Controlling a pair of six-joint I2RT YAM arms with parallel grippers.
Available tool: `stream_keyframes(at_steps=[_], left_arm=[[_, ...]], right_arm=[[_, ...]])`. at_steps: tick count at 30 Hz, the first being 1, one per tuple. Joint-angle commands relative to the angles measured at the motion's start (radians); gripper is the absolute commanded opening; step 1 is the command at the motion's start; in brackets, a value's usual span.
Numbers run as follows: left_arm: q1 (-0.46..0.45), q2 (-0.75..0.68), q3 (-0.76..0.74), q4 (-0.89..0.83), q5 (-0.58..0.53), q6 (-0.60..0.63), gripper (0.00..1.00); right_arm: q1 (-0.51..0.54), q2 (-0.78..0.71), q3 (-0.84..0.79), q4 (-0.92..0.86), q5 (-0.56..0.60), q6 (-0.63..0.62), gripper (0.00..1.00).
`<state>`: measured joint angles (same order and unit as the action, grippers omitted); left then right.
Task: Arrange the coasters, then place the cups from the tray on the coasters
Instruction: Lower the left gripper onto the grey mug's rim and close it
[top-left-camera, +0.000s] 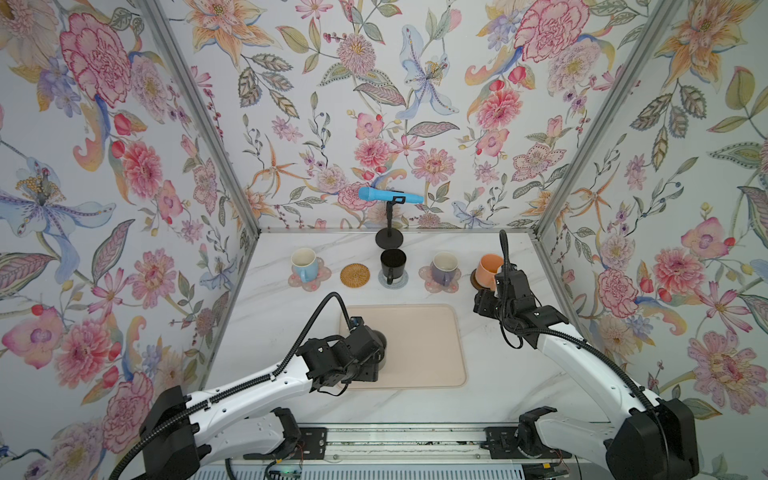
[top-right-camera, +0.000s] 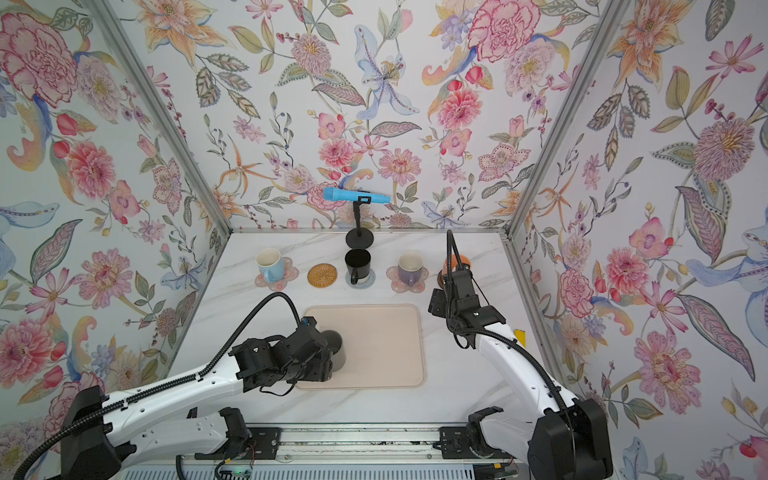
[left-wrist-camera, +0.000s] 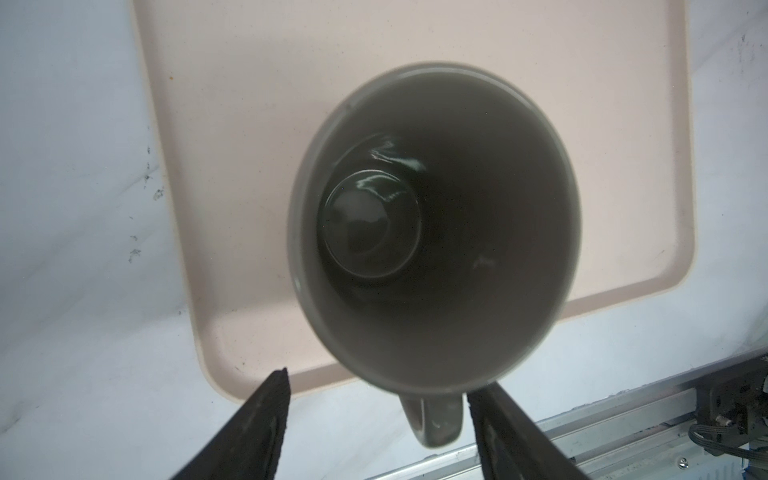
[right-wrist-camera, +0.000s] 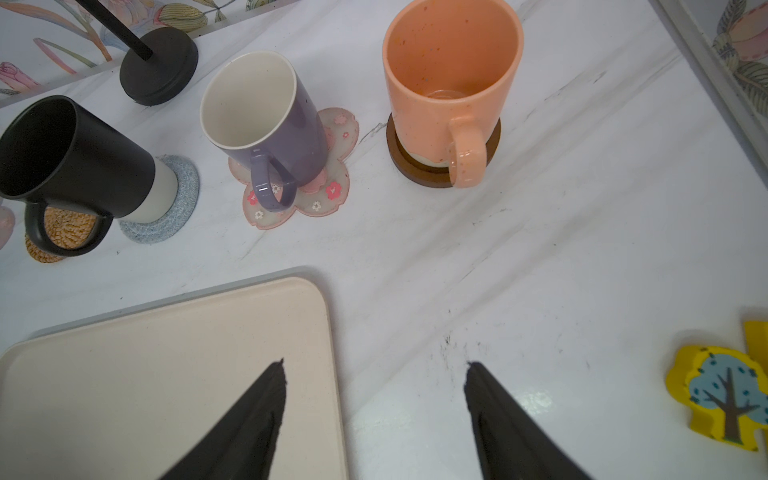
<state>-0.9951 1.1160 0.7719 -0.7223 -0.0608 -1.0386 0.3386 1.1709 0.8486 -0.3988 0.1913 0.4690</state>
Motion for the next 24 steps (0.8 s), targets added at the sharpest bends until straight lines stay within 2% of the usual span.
stream_keyframes(at_steps=[1, 6, 11, 14, 16, 21, 24], left_arm=[[-0.009, 0.02, 0.001, -0.061, -0.042, 0.028, 0.68], [-0.009, 0.041, -0.003, -0.104, -0.11, 0.062, 0.63], [-0.01, 0.024, -0.003, -0.095, -0.119, 0.088, 0.56], [-0.01, -0.01, -0.016, -0.06, -0.121, 0.143, 0.5], [-0.01, -0.057, -0.047, -0.002, -0.103, 0.222, 0.49], [-0.009, -0.185, -0.105, 0.07, -0.09, 0.293, 0.48], [-0.009, -0.206, -0.107, 0.042, -0.096, 0.297, 0.55]], right_arm=[[-0.006, -0.012, -0.012, 0.003, -0.003, 0.013, 0.7], [-0.006, -0.01, -0.008, 0.002, -0.006, 0.014, 0.71], [-0.006, -0.018, -0.011, 0.002, -0.006, 0.015, 0.71], [-0.007, -0.019, -0.008, 0.002, -0.008, 0.017, 0.71], [-0.007, -0.018, -0.005, 0.002, -0.012, 0.017, 0.71], [-0.009, -0.022, -0.006, 0.0, -0.012, 0.017, 0.71], [-0.009, -0.023, -0.006, 0.0, -0.012, 0.02, 0.71]])
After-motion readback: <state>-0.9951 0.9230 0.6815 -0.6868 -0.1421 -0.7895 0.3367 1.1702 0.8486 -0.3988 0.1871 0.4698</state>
